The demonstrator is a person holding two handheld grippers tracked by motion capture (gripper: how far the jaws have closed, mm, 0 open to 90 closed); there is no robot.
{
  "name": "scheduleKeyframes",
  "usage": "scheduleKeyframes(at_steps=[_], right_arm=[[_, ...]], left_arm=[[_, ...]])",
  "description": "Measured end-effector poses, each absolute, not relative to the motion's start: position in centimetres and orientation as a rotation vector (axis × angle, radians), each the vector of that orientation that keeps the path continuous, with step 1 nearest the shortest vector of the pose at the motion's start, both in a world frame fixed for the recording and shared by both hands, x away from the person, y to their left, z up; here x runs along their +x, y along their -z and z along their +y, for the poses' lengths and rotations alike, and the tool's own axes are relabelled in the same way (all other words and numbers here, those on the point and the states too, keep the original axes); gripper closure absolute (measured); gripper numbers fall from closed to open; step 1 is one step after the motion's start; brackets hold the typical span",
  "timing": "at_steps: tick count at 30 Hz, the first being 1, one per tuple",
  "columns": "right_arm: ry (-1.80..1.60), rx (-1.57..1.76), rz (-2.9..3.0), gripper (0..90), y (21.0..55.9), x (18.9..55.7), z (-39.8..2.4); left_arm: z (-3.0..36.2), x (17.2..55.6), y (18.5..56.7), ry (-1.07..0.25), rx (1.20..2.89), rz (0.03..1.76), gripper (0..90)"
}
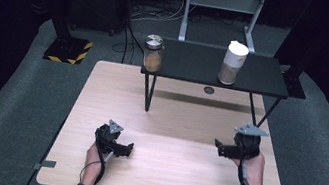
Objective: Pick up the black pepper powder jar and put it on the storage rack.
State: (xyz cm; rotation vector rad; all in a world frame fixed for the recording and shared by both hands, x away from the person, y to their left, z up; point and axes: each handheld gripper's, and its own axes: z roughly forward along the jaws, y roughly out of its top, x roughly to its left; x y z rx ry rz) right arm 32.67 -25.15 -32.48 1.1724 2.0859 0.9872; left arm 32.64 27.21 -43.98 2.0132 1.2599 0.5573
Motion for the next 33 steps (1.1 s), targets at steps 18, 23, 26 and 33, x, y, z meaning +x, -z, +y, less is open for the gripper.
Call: scheduleKeyframes(at_steps=[18, 23, 26, 33], right_arm=[[-0.994, 1.252, 2.097, 0.0, 37.4, 30.7, -26.5], [-0.964, 1.367, 2.064, 0.0, 42.2, 27.8, -27.8], [-0.983, 1.412, 2.009, 0.0, 43.7, 26.7, -28.4], [-0.964, 1.401, 2.005, 0.0, 43.8, 26.5, -28.1]], left_arm=[[27.2, 32.7, 43.9, -0.556, 2.019, 1.257, 0.3], [27.2, 32.6, 44.0, -0.556, 2.016, 1.259, 0.3], [27.2, 32.6, 44.0, -0.558, 2.015, 1.259, 0.3], [27.1, 32.6, 44.0, -0.562, 2.017, 1.257, 0.3]])
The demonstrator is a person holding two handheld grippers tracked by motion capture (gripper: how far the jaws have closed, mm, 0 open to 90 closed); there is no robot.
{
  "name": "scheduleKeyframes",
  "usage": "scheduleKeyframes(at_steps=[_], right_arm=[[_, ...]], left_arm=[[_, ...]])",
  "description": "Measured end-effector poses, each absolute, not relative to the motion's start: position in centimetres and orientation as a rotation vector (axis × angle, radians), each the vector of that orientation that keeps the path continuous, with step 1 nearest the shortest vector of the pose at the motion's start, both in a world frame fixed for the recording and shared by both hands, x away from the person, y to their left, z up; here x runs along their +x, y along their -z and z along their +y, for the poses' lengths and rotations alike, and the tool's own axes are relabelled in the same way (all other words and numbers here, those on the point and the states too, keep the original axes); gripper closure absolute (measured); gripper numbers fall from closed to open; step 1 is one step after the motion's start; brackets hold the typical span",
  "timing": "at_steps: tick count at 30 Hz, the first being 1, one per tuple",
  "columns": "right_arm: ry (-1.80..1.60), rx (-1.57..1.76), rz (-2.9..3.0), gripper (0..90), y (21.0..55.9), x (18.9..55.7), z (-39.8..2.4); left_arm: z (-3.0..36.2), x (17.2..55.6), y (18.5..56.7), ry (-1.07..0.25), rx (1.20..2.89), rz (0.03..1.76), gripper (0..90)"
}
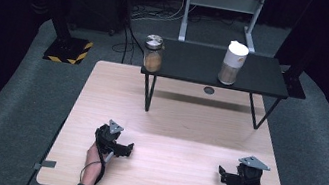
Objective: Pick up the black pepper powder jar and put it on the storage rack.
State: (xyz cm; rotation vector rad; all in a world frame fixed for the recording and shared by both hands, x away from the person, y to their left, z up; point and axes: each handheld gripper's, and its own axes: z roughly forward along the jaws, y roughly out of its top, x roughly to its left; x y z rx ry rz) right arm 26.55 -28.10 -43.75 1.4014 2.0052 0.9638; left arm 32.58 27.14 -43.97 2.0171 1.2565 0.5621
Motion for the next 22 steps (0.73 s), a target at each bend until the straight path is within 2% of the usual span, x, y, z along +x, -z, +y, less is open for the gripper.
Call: scheduleKeyframes(at_steps=[22], right_arm=[[-0.999, 1.418, 1.975, 0.2, 43.96, 26.21, -28.51]], left_arm=[[27.11, 32.55, 43.97, -0.565, 2.018, 1.255, 0.3]])
